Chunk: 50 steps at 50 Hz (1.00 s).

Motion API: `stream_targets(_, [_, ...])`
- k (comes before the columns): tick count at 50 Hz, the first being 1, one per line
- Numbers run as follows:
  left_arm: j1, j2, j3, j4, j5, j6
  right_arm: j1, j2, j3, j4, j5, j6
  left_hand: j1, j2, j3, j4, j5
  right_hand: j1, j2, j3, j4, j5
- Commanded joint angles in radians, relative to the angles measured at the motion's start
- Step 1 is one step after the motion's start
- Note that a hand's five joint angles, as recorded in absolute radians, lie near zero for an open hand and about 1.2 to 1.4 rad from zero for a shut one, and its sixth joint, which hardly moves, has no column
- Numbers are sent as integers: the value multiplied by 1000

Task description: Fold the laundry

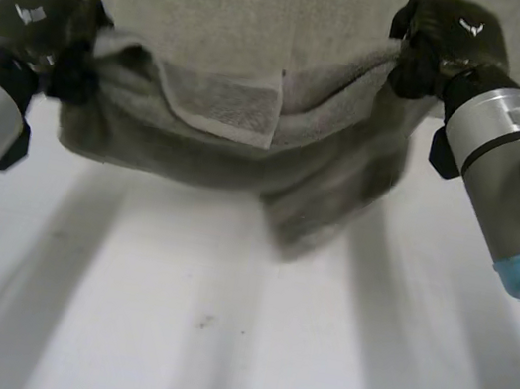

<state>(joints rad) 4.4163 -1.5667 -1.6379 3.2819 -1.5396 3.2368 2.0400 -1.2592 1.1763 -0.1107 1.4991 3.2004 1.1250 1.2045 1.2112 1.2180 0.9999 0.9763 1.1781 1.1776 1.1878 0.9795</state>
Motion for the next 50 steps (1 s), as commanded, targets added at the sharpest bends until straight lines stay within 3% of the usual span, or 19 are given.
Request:
stream_targets(1, [2, -244, -85, 87, -2, -2, 92, -42, 123, 5, -57, -96, 271, 192, 185, 178, 222, 420, 218, 219, 208, 242])
stream_targets(3, [-1, -296, -99, 96, -1, 0, 128, -19, 158, 19, -57, -165, 271, 192, 185, 178, 222, 420, 218, 219, 208, 242])
stream_targets(5, [-1, -373, -123, 97, 3, 4, 176, 53, 219, 63, -50, -328, 271, 192, 185, 178, 222, 420, 218, 219, 208, 242])
stream_targets(6, [-1, -374, -123, 97, 3, 4, 177, 54, 220, 63, -50, -329, 271, 192, 185, 178, 222, 420, 218, 219, 208, 242])
stream_targets(7, [-1, -394, -131, 97, 3, 9, 180, 76, 250, 81, -37, -397, 112, 32, 26, 19, 62, 420, 218, 219, 208, 242])
stream_targets(8, [-1, -394, -131, 97, 3, 9, 180, 98, 276, 95, -21, -446, 110, 31, 24, 17, 61, 420, 218, 219, 208, 242])
stream_targets(10, [5, -398, -138, 90, 1, 11, 181, 112, 299, 98, -4, -464, -372, -451, -458, -465, -421, 420, 218, 219, 208, 242])
stream_targets(11, [5, -398, -138, 90, 1, 11, 181, 112, 299, 98, -3, -464, -374, -454, -460, -467, -424, 420, 218, 219, 208, 242])
stream_targets(13, [15, -371, -140, 84, 1, 14, 178, 115, 327, 97, 18, -459, -713, -793, -800, -806, -763, 420, 218, 219, 208, 242])
stream_targets(16, [23, -297, -143, 64, 3, 12, 178, 104, 329, 95, 21, -452, -878, -958, -965, -971, -928, 420, 218, 219, 208, 242])
stream_targets(27, [-28, -41, -160, -34, -2, 4, 177, 58, 322, 94, 27, -390, -926, -1006, -1012, -1019, -976, 420, 218, 219, 208, 242])
stream_targets(32, [-90, 121, -157, -74, -8, -9, 177, 57, 333, 94, 30, -384, -906, -985, -992, -999, -955, 420, 218, 219, 208, 242])
stream_targets(36, [-149, 137, -151, -81, -11, -58, 177, 47, 335, 92, 32, -370, -894, -973, -980, -987, -943, 420, 218, 219, 208, 242])
stream_targets(41, [-225, 56, -126, -94, -13, -190, 177, -11, 335, 94, 30, -352, -870, -950, -957, -963, -920, 420, 218, 219, 208, 242])
stream_targets(46, [-287, -194, 11, -181, -10, -366, 178, -100, 342, 97, 29, -355, -870, -950, -957, -963, -920, 420, 218, 219, 208, 242])
stream_targets(50, [-299, -323, 116, -240, -7, -430, 187, -140, 358, 95, 30, -355, -867, -947, -954, -960, -917, 420, 218, 219, 208, 242])
